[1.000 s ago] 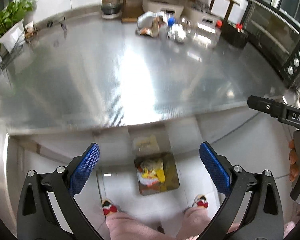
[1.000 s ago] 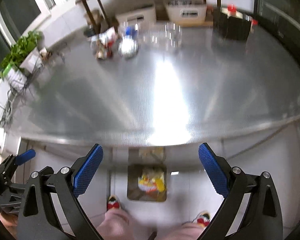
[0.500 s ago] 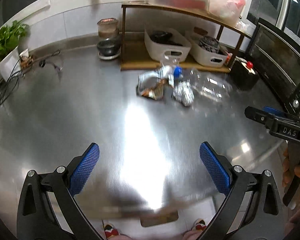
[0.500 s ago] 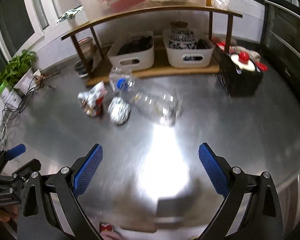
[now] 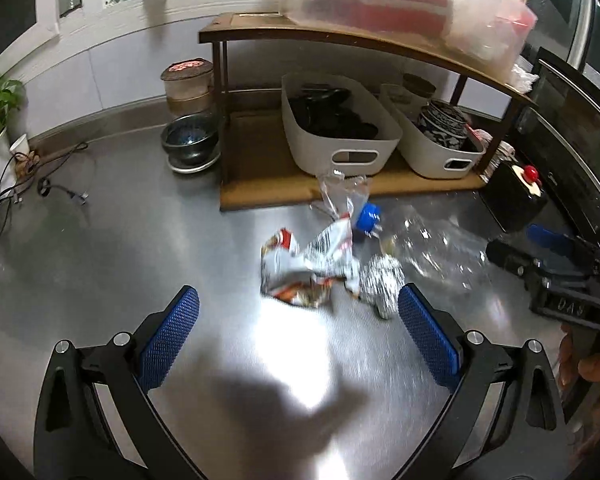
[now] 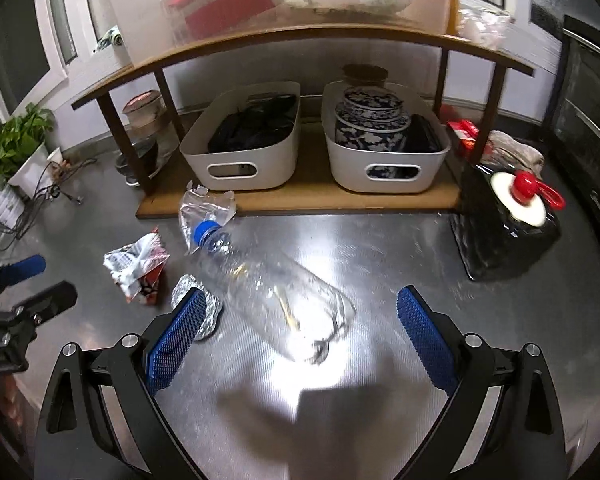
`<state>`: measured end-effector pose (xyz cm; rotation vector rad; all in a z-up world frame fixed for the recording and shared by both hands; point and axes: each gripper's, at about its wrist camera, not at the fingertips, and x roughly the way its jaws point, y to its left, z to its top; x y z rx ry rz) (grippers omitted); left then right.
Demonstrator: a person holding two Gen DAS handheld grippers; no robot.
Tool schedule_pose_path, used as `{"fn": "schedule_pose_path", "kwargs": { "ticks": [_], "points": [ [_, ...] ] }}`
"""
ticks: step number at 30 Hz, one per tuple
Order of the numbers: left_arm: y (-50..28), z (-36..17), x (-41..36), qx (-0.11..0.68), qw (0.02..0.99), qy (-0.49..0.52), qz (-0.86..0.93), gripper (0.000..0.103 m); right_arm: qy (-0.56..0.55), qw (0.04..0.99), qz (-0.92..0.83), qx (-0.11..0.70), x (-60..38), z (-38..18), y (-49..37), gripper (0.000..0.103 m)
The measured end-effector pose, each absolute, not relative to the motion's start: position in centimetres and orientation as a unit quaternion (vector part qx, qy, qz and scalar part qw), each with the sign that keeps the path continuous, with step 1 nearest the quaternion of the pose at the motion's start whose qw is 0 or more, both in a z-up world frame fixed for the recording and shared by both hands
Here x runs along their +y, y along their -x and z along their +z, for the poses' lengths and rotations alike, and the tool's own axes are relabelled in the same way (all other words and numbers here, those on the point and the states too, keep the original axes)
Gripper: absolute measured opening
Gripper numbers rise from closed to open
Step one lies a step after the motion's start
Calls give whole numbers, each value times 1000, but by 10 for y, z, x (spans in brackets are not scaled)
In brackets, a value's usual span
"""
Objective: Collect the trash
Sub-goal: 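Grasp the white-red snack wrapper with the left tool while the right grasps the plastic bottle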
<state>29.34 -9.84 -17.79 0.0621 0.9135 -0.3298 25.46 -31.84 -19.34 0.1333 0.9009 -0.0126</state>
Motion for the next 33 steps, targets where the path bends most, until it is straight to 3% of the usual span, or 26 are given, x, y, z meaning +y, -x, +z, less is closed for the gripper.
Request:
{"fn": "schedule_pose_path", "kwargs": {
  "ticks": [10, 18, 22, 33],
  "points": [
    [-340, -210, -120, 471, 868, -36, -155, 94, -65, 883, 49, 461, -322, -221, -290, 97],
    [-352, -236, -112, 504, 848, -17, -163, 74, -66, 859, 98, 498, -304, -238, -287, 87],
    [-355, -238, -108, 505, 846, -9, -171, 69, -71, 851, 116, 508, -293, -245, -285, 69],
    [-343, -228, -99, 491, 853, -21, -175, 50, -67, 866, 100, 485, -288, -235, -267, 65]
  ]
}}
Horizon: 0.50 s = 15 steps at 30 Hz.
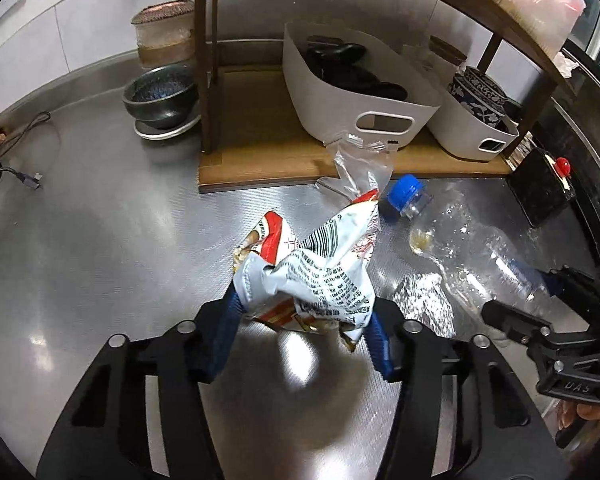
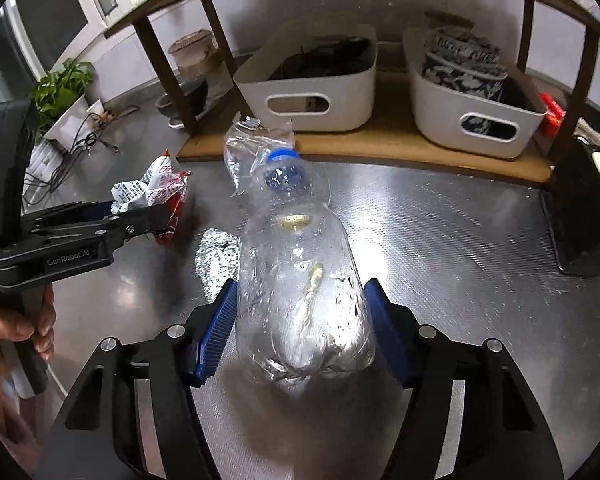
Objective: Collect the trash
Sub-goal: 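Grasp the white-red snack wrapper with the left tool while the right grasps the plastic bottle, then carry the wrapper and bottle in both tools over the trash bin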
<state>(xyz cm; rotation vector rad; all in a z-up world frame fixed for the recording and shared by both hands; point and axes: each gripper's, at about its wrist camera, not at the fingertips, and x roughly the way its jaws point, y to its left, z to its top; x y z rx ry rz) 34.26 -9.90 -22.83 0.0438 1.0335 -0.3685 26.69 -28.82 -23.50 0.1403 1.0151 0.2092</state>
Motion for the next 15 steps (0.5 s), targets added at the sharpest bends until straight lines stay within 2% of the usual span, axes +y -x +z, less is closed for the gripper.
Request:
{"fn": "schedule_pose_path", "kwargs": {
  "ticks": [6, 15],
  "points": [
    [-320, -212, -90, 480, 859, -30, -175, 45, -69, 878, 88, 465, -289, -218, -245, 64],
    [-257, -184, -79, 458, 869, -37, -184, 45, -75, 898, 75, 427, -286, -179, -194, 64]
  ]
}}
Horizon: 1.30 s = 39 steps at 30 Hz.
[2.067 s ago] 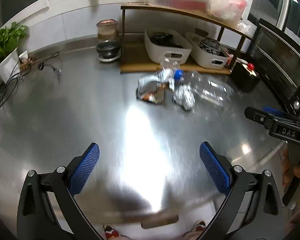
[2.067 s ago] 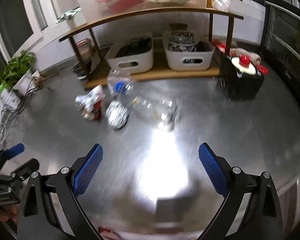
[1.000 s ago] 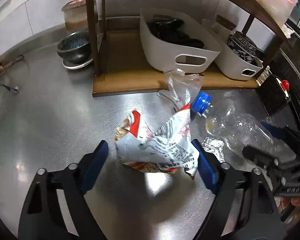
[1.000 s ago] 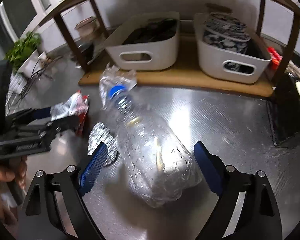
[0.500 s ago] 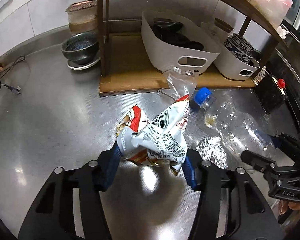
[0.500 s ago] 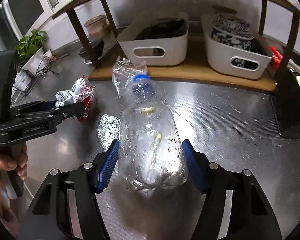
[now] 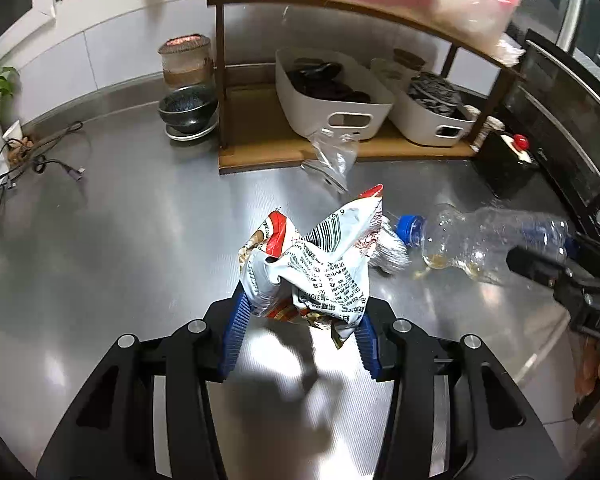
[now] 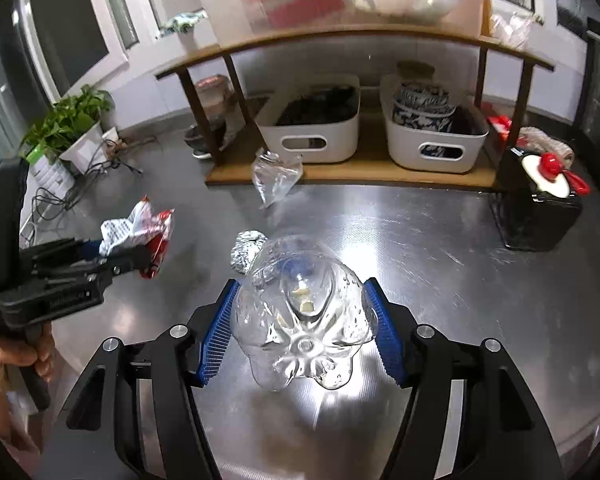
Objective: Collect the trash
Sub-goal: 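Carry the wrapper and bottle in both tools over the trash bin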
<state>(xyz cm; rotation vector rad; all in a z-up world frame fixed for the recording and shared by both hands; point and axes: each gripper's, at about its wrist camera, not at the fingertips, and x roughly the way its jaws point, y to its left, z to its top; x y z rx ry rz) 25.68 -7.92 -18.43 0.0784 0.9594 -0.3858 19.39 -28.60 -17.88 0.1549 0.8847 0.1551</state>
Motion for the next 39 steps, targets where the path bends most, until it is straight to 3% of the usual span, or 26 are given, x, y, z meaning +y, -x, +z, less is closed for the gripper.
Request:
{"fn": "schedule_pose_path", "kwargs": {
  "ticks": [10, 21, 33, 39],
  "points": [
    [-159, -152, -56, 442, 874, -47, -195, 44, -76, 906, 91, 407, -262, -139, -108, 64],
    [-63, -165, -24, 457, 866, -28, -203, 44, -90, 889, 120, 433, -240, -139, -10, 64],
    [-5, -242, -8, 524, 826, -9, -210, 44, -108, 836, 116, 526, -217, -226, 30, 64],
    [3, -304, -14, 575, 794, -16, -198, 44, -99, 813, 93, 566, -204, -284, 30, 64]
  ]
}}
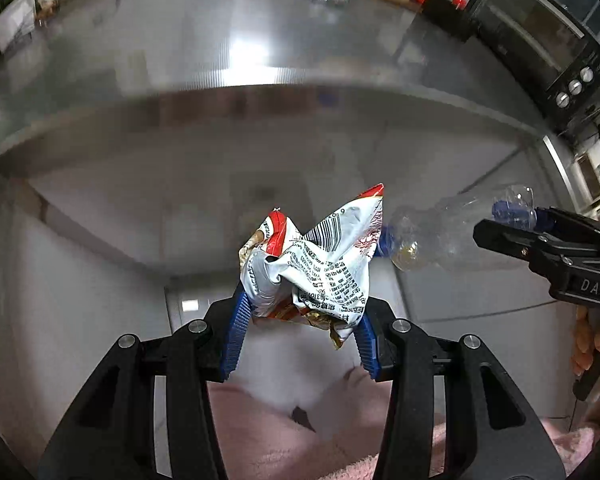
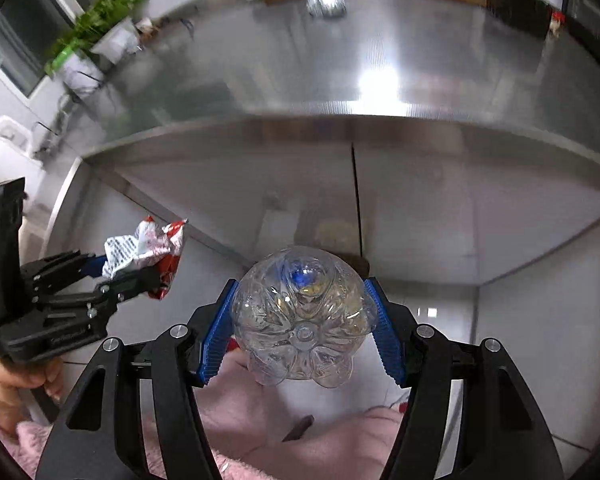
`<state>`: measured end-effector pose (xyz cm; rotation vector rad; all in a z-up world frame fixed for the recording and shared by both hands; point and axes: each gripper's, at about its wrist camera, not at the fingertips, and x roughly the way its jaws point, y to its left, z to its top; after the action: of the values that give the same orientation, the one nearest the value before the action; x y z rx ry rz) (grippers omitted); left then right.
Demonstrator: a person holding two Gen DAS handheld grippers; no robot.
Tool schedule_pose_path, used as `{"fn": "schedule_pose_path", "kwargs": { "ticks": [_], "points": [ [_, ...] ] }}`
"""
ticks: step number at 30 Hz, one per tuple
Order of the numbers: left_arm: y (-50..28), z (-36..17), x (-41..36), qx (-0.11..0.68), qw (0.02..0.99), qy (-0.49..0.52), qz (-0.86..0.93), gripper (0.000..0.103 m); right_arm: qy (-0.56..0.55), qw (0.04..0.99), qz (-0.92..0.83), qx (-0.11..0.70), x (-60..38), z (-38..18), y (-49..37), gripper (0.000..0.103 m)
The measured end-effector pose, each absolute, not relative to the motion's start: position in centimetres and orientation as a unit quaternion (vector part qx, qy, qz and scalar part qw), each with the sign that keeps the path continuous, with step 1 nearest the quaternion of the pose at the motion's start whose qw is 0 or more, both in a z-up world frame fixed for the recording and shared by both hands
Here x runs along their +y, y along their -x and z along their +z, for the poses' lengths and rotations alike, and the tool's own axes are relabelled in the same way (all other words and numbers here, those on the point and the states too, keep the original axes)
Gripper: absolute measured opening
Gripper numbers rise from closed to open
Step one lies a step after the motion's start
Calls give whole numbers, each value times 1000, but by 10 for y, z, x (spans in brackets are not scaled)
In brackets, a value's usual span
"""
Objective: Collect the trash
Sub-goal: 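Carry the wrapper and bottle in both tools over the trash bin, then open both tools to drop the wrapper and bottle into the bin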
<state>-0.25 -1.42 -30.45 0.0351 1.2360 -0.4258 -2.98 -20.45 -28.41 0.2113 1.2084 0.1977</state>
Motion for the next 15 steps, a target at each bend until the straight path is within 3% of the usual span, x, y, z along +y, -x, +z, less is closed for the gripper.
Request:
{"fn": "schedule_pose_path", "kwargs": {
  "ticks": [15],
  "points": [
    [-20, -435, -26, 653, 742, -12, -153, 44, -126, 771, 30, 624, -201, -406, 6, 64]
  ]
}}
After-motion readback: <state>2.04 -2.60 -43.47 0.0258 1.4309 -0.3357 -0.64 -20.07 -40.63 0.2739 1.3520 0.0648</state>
